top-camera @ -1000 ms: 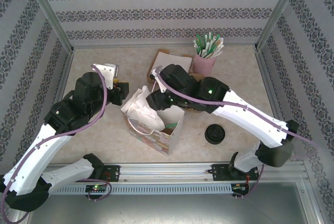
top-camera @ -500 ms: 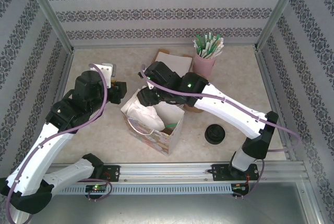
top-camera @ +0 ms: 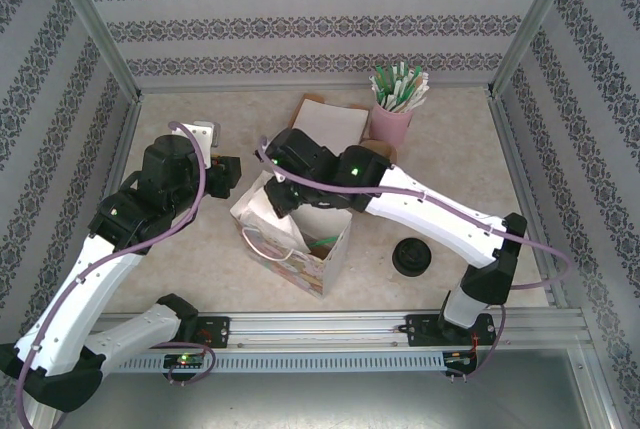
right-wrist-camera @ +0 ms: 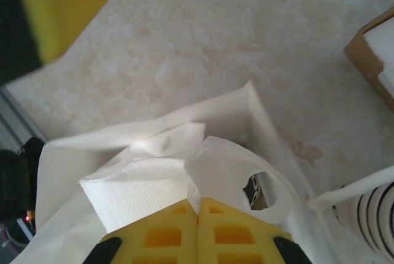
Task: Pack the takeout coffee
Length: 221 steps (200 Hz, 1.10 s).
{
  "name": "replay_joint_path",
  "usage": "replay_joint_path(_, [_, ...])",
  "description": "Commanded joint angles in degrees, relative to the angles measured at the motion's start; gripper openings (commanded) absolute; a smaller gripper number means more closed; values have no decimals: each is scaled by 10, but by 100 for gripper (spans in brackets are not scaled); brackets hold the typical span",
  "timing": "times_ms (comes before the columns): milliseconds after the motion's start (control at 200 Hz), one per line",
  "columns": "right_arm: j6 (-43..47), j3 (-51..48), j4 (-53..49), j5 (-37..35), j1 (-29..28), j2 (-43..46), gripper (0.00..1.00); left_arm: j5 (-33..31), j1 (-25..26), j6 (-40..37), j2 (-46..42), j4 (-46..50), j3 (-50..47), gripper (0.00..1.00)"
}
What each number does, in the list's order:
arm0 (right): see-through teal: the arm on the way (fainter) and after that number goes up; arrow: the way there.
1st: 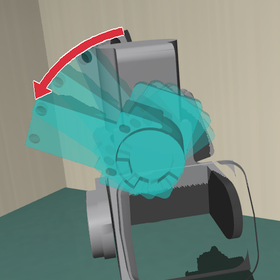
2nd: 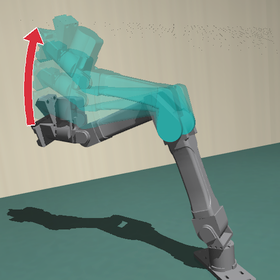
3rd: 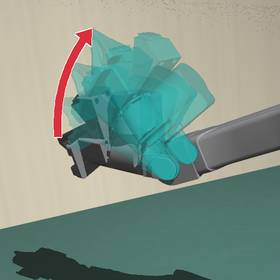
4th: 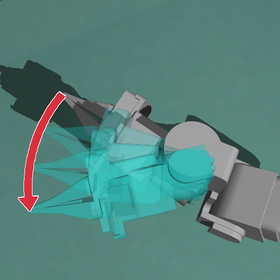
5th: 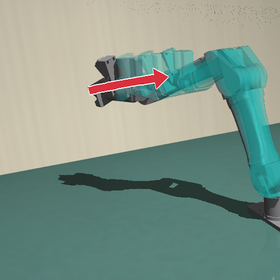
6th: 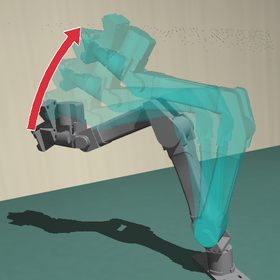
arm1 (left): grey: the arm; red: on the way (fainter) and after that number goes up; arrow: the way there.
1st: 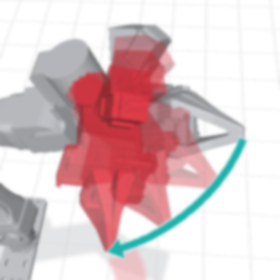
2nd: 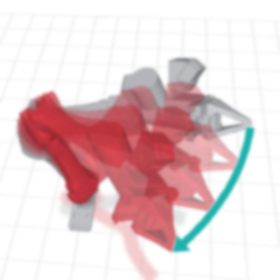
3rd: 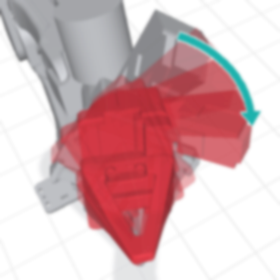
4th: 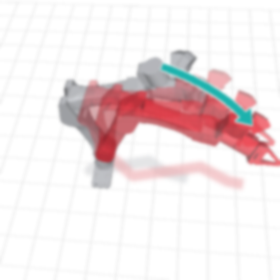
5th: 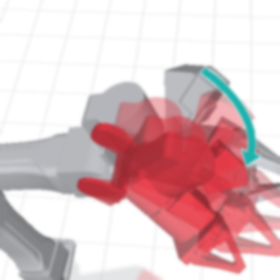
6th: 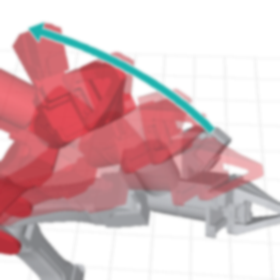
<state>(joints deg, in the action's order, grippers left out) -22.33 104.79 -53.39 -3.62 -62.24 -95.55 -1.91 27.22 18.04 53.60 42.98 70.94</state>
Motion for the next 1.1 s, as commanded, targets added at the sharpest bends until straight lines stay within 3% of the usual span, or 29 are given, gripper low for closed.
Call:
replay_joint_path(0, [-16, -42, -27, -12, -3, 25, 0, 12, -11, 11, -6, -18, -9, 35])
replay_joint_path(240, [-23, -86, -30, -38, -8, 12, 0, 21, -17, 13, -2, -22, -11, 34])
replay_joint_path(535, [-3, -39, -42, -52, -7, -26, 0, 24, -18, 13, -4, -27, -9, 34])
replay_joint_path(664, [0, -35, -26, -58, -18, 23, 22, 23, -18, 9, -7, -39, -11, 37])
replay_joint_path(729, [-3, -38, -18, -64, -20, 55, 39, 24, -18, 8, -9, -46, -11, 39])
replay_joint_path(829, [-7, -47, -9, -99, -19, 107, 51, 29, -18, -1, -14, -63, -12, 46])
replay_joint_path(934, [-1, -74, 17, -164, -19, 172, 70, 16, -18, -12, -24, -89, -17, 60])
replay_joint_path(1099, [23, -166, 103, -327, -12, 288, 86, -48, -18, -33, -43, -150, -45, 81])
